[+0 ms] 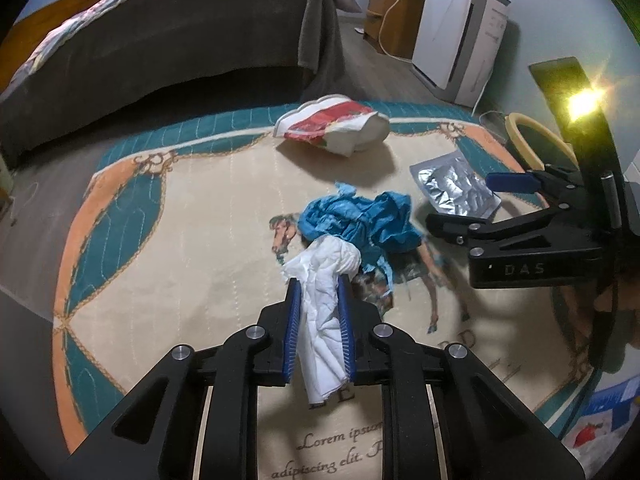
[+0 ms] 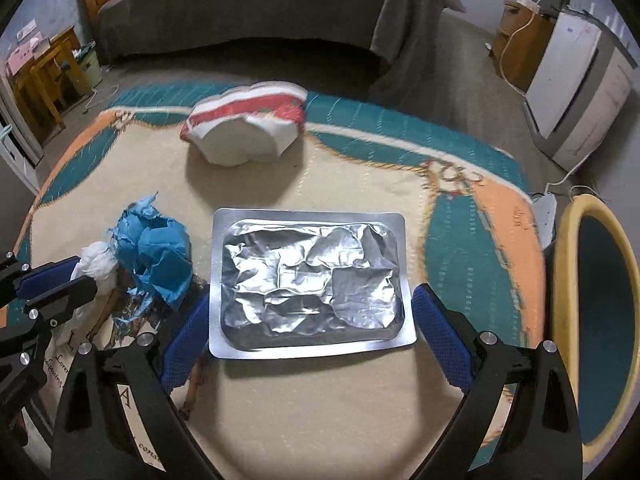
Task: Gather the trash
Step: 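Grasp the silver blister pack with right tool while left tool grasps white tissue, then carry blister pack and tissue over the bin and open both tools, then withdraw both open tools from the bin back over the rug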
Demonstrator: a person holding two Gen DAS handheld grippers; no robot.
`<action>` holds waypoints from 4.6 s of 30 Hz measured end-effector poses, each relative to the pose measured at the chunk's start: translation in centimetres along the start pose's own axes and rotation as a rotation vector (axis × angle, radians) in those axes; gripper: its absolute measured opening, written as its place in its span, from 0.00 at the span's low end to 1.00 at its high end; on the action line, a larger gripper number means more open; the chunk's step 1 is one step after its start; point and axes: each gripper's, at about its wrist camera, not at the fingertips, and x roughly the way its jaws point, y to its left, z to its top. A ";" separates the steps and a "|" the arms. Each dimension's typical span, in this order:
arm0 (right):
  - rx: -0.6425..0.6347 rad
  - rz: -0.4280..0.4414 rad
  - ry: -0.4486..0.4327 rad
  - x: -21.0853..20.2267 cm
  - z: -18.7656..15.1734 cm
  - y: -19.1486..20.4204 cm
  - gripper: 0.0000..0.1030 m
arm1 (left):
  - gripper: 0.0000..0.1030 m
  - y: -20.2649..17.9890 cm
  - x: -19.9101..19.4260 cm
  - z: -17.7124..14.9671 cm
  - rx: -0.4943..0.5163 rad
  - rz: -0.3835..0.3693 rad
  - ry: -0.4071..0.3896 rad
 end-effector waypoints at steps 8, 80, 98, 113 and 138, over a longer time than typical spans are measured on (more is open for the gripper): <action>0.011 -0.047 -0.081 -3.9 0.1 -2.8 0.91 | 0.19 -2.8 -1.7 2.6 0.043 -0.028 -0.081; 0.464 -0.215 -0.147 -11.0 -11.0 -29.2 0.91 | 0.30 -28.2 5.7 13.1 0.260 -0.310 -0.062; 0.385 -0.238 -0.101 -7.5 -6.8 -28.5 0.94 | 0.74 -24.6 3.3 13.3 0.250 -0.272 -0.134; 0.431 -0.300 -0.099 -11.5 -10.1 -27.6 0.94 | 0.92 -21.1 0.0 11.9 0.147 -0.244 -0.143; 0.244 -0.157 -0.176 -13.0 -5.2 -14.9 0.94 | 0.93 -4.8 -4.4 6.2 -0.082 0.038 -0.133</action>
